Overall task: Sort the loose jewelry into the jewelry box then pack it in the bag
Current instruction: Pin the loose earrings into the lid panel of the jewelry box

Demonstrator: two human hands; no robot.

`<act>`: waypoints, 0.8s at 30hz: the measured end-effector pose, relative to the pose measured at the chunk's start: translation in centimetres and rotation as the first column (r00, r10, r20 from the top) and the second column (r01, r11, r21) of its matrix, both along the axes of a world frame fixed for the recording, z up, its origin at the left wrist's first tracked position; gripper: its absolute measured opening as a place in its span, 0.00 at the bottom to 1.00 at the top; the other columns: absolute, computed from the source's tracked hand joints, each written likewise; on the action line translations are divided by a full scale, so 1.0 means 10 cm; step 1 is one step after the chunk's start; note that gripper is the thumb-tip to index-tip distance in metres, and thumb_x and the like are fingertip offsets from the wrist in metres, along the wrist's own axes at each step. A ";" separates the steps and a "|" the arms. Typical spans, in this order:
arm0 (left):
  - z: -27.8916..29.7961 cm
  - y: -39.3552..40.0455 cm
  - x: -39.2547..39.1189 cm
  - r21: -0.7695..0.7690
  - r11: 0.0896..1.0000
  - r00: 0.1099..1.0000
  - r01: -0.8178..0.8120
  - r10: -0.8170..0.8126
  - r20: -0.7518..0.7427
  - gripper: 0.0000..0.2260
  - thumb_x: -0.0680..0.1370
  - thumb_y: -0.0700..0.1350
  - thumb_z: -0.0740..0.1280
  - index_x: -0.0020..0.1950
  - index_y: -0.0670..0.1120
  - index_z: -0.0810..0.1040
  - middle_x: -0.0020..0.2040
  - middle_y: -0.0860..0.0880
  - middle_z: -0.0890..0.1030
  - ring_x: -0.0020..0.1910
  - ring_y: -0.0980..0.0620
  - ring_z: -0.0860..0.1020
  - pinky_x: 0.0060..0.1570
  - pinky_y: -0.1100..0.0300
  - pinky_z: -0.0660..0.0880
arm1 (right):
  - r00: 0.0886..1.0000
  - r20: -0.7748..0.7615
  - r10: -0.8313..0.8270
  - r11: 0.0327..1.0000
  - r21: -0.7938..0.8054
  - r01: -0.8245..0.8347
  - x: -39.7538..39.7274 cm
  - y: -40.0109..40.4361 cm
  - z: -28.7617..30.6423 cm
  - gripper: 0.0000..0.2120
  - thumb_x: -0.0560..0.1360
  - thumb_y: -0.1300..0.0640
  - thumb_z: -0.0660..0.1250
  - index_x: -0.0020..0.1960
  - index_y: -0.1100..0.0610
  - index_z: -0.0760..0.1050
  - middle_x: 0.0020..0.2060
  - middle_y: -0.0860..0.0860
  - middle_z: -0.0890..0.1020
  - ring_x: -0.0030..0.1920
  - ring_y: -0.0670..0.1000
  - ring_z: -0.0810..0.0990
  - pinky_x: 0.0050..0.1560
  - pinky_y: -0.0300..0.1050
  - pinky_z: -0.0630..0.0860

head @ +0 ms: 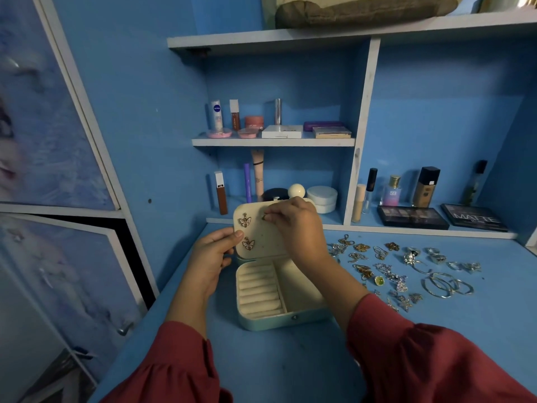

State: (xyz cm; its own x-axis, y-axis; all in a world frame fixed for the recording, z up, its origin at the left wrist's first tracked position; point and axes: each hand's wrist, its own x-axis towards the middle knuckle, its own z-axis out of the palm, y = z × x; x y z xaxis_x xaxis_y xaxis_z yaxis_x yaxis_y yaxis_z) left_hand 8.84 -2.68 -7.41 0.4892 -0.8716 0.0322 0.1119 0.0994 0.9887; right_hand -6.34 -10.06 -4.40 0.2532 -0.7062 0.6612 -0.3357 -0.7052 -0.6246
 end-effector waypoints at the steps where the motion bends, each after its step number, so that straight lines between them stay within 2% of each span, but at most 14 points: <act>1: 0.00 0.00 0.00 0.003 1.000 1.000 0.000 0.000 0.005 0.08 0.74 0.41 0.71 0.52 0.43 0.83 0.38 0.50 0.80 0.34 0.57 0.69 0.29 0.65 0.64 | 1.000 -0.002 0.002 1.000 -0.005 -0.002 0.01 -0.01 -0.01 0.06 0.72 0.57 0.72 0.48 0.52 0.85 0.45 0.49 0.82 0.50 0.54 0.76 0.53 0.56 0.73; 7: 0.00 0.01 0.00 0.004 1.000 1.000 0.000 0.000 -0.011 0.09 0.74 0.41 0.71 0.53 0.43 0.83 0.38 0.50 0.80 0.34 0.56 0.69 0.29 0.65 0.64 | 0.999 -0.044 -0.025 0.998 -0.051 0.022 0.02 0.01 0.00 0.06 0.71 0.56 0.73 0.47 0.51 0.85 0.44 0.49 0.82 0.48 0.54 0.75 0.51 0.55 0.73; 10: 0.02 0.02 -0.01 0.013 1.000 1.000 0.007 -0.007 0.000 0.09 0.74 0.41 0.71 0.53 0.43 0.83 0.39 0.49 0.81 0.35 0.56 0.69 0.30 0.65 0.64 | 0.995 -0.040 -0.094 0.992 -0.092 0.091 0.02 0.03 0.03 0.06 0.70 0.54 0.74 0.47 0.51 0.84 0.44 0.49 0.80 0.48 0.53 0.74 0.51 0.53 0.72; 12: 0.03 0.03 -0.01 0.017 1.000 1.000 0.015 -0.016 0.012 0.08 0.74 0.41 0.71 0.52 0.44 0.83 0.40 0.50 0.81 0.35 0.56 0.69 0.30 0.65 0.64 | 0.976 -0.077 -0.201 0.974 -0.121 0.191 0.01 0.04 0.07 0.12 0.69 0.50 0.74 0.51 0.52 0.82 0.48 0.50 0.78 0.52 0.54 0.72 0.52 0.47 0.67; 14: 0.05 0.05 -0.02 0.020 1.000 1.000 0.021 -0.021 0.017 0.07 0.74 0.42 0.71 0.52 0.45 0.83 0.40 0.50 0.81 0.36 0.56 0.69 0.31 0.64 0.64 | 0.944 -0.147 -0.294 0.954 -0.112 0.279 -0.01 0.05 0.12 0.19 0.68 0.44 0.74 0.57 0.49 0.79 0.56 0.50 0.75 0.60 0.54 0.68 0.56 0.47 0.61; 16: 0.08 0.08 -0.05 0.022 1.000 1.000 0.022 -0.022 0.016 0.08 0.74 0.42 0.70 0.53 0.46 0.83 0.39 0.52 0.82 0.35 0.56 0.69 0.36 0.62 0.67 | 0.917 -0.219 -0.333 0.942 -0.120 0.313 -0.05 0.05 0.16 0.23 0.67 0.40 0.73 0.61 0.45 0.77 0.63 0.49 0.72 0.66 0.55 0.64 0.61 0.51 0.59; 19: 0.11 0.10 -0.07 0.061 0.998 0.999 0.013 -0.015 0.041 0.13 0.75 0.44 0.70 0.58 0.44 0.81 0.36 0.54 0.80 0.35 0.55 0.69 0.55 0.49 0.74 | 0.917 -0.294 -0.269 0.961 -0.019 0.276 -0.09 0.04 0.19 0.23 0.68 0.37 0.70 0.60 0.42 0.77 0.66 0.46 0.70 0.69 0.54 0.61 0.63 0.51 0.57; 20: 0.12 0.12 -0.07 0.064 0.998 0.999 0.011 -0.014 0.050 0.13 0.74 0.44 0.71 0.59 0.43 0.81 0.34 0.54 0.77 0.33 0.56 0.68 0.49 0.51 0.77 | 0.930 -0.286 -0.231 0.968 0.033 0.250 -0.11 0.04 0.19 0.22 0.68 0.37 0.71 0.59 0.42 0.77 0.64 0.46 0.71 0.68 0.53 0.62 0.62 0.50 0.57; 21: 0.13 0.14 -0.08 0.053 0.998 0.998 0.014 -0.017 0.054 0.13 0.74 0.44 0.71 0.58 0.42 0.81 0.31 0.53 0.74 0.29 0.57 0.66 0.35 0.59 0.75 | 0.944 -0.267 -0.196 0.972 0.076 0.223 -0.12 0.05 0.20 0.21 0.68 0.37 0.71 0.59 0.42 0.77 0.63 0.46 0.72 0.67 0.53 0.63 0.61 0.50 0.58; 22: 0.15 0.16 -0.09 0.041 0.999 0.998 0.017 -0.020 0.062 0.11 0.74 0.43 0.71 0.56 0.42 0.82 0.30 0.51 0.73 0.26 0.57 0.64 0.25 0.64 0.67 | 0.953 -0.250 -0.172 0.974 0.104 0.203 -0.13 0.06 0.21 0.21 0.68 0.38 0.71 0.58 0.42 0.77 0.62 0.46 0.73 0.66 0.53 0.63 0.60 0.49 0.59; 23: 0.17 0.18 -0.11 0.035 0.999 0.997 0.023 -0.025 0.069 0.09 0.75 0.42 0.70 0.53 0.42 0.82 0.29 0.49 0.73 0.24 0.57 0.63 0.22 0.66 0.60 | 0.957 -0.241 -0.160 0.974 0.119 0.193 -0.14 0.06 0.22 0.21 0.67 0.38 0.72 0.58 0.43 0.78 0.61 0.46 0.74 0.66 0.53 0.64 0.59 0.49 0.59; 24: 0.20 0.21 -0.13 0.030 0.999 0.997 0.028 -0.030 0.067 0.07 0.75 0.41 0.70 0.52 0.42 0.82 0.29 0.46 0.74 0.22 0.57 0.63 0.20 0.66 0.58 | 0.958 -0.240 -0.157 0.974 0.125 0.191 -0.15 0.07 0.22 0.21 0.67 0.38 0.72 0.57 0.43 0.78 0.61 0.46 0.75 0.65 0.53 0.64 0.59 0.50 0.60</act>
